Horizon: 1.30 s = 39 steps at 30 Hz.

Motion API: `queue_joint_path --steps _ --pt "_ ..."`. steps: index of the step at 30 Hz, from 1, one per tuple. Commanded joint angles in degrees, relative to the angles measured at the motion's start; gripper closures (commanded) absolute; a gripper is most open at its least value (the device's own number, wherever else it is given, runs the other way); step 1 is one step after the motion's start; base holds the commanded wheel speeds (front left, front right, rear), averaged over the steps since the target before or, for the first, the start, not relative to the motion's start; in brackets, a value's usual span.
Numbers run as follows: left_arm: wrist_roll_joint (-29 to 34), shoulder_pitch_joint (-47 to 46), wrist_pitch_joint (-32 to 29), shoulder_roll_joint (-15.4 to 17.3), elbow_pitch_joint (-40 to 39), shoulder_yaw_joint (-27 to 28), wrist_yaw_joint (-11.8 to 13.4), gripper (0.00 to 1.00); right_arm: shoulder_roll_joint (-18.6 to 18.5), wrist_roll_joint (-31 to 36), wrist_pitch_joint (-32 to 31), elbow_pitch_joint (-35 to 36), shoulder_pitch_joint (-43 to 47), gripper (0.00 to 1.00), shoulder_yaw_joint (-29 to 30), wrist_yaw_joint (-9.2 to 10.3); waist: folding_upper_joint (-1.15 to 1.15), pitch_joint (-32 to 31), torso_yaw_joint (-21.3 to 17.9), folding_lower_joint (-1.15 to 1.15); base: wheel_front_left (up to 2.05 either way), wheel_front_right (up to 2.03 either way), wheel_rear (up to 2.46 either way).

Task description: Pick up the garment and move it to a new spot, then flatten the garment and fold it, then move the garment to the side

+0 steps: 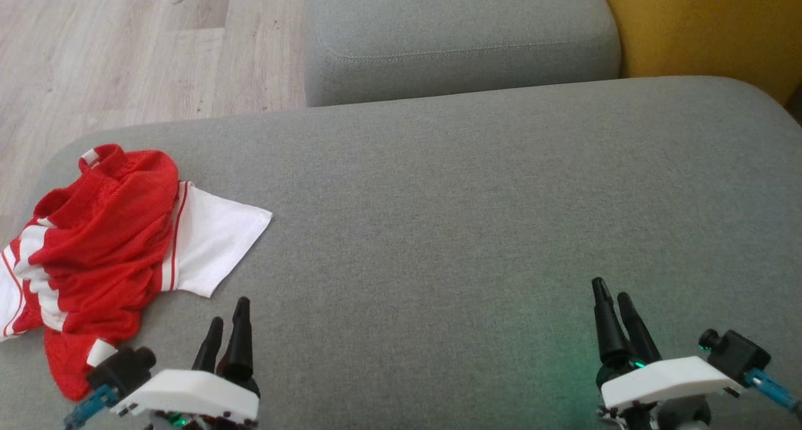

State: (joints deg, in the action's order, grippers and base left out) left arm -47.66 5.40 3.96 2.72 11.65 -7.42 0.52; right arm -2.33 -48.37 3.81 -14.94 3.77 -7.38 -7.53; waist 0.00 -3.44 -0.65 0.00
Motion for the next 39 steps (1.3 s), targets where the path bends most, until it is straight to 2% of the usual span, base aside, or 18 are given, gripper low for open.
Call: queue_joint_path --steps 1,11,28,39 --pt "2.1 -1.8 0.9 0.8 -2.5 0.3 0.1 0.00 -0.6 1.9 0.9 2.5 -2.7 0.00 -1.3 0.02 0.00 -0.1 0.0 0.00 0.00 0.00 0.00" --pt "10.0 -1.8 2.7 0.8 -4.6 -1.0 1.7 0.00 -0.6 9.8 2.8 3.0 -2.8 0.00 -3.8 0.03 0.00 -0.7 -0.1 0.00 0.00 0.00 0.00" --pt "21.5 -1.0 5.4 1.3 -7.2 -2.4 2.3 0.00 -0.5 21.6 5.5 3.2 -3.6 0.00 -5.6 0.03 0.00 -1.7 -0.2 0.00 0.00 0.00 0.00" --pt "28.8 0.2 7.2 1.2 -7.4 -2.6 2.5 0.00 -0.4 29.2 7.4 3.2 -3.7 0.00 -4.6 0.03 0.00 -2.6 -0.3 0.00 0.00 0.00 0.00"
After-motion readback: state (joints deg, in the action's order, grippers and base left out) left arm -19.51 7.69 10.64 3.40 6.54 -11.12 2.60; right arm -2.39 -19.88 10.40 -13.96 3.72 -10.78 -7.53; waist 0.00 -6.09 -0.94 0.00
